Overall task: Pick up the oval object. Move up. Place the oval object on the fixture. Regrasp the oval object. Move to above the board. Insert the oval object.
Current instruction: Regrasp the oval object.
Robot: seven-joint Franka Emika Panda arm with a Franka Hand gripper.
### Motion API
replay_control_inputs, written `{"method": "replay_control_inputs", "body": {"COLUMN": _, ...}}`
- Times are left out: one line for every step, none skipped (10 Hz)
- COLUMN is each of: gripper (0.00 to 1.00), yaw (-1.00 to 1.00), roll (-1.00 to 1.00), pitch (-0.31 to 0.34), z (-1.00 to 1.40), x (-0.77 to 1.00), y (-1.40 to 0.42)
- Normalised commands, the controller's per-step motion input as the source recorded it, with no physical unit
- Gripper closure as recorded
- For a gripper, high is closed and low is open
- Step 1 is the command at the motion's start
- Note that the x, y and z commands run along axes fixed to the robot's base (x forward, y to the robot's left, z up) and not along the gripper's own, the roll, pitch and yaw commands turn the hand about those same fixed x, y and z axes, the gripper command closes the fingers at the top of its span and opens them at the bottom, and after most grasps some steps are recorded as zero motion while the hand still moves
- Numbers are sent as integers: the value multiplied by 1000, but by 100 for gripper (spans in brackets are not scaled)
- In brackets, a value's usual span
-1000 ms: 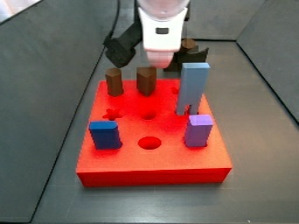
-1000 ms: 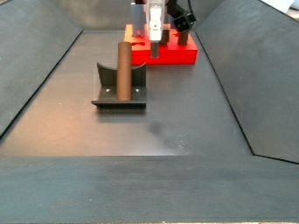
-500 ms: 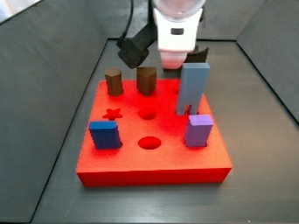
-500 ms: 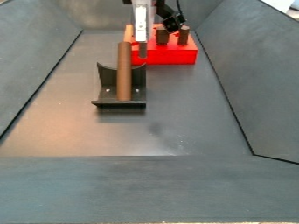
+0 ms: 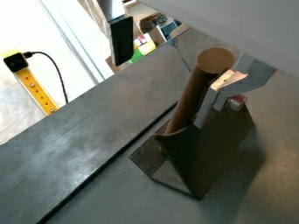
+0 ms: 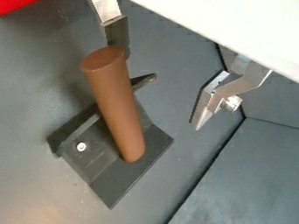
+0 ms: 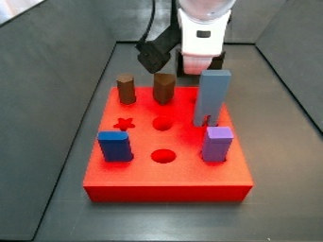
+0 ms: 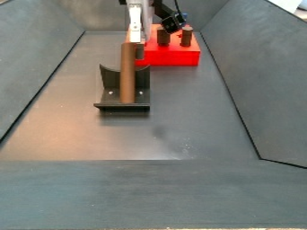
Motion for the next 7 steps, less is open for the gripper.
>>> {"method": "replay_control_inputs", "body": {"gripper": 0, "yaw": 95, "roll": 111, "pitch": 120, "z": -41, "x": 575, "y": -20}}
{"method": "replay_control_inputs", "body": {"gripper": 0, "yaw": 98, "roll": 112, "pitch": 123, "z": -45, "x": 541, "y": -23}}
{"method": "replay_control_inputs", "body": {"gripper": 0, "yaw": 90, "roll": 116, "pitch": 124, "z": -35, "x": 504, "y": -20}}
{"method": "replay_control_inputs", "body": {"gripper": 0, "yaw": 92, "roll": 111, "pitch": 120, "z": -30, "x": 434, "y": -24}}
{"method": "replay_control_inputs", "body": {"gripper": 0, "yaw": 91, "roll": 108, "pitch": 117, "z": -23, "x": 378, "y": -24}}
{"method": "replay_control_inputs", "body": {"gripper": 0, "yaw": 91, "roll": 104, "pitch": 116, "z": -26, "x": 323, "y": -25}}
{"method": "replay_control_inputs", "body": {"gripper": 0, "yaw": 90, "roll": 103, "pitch": 116, "z": -23, "x": 262, "y": -24}}
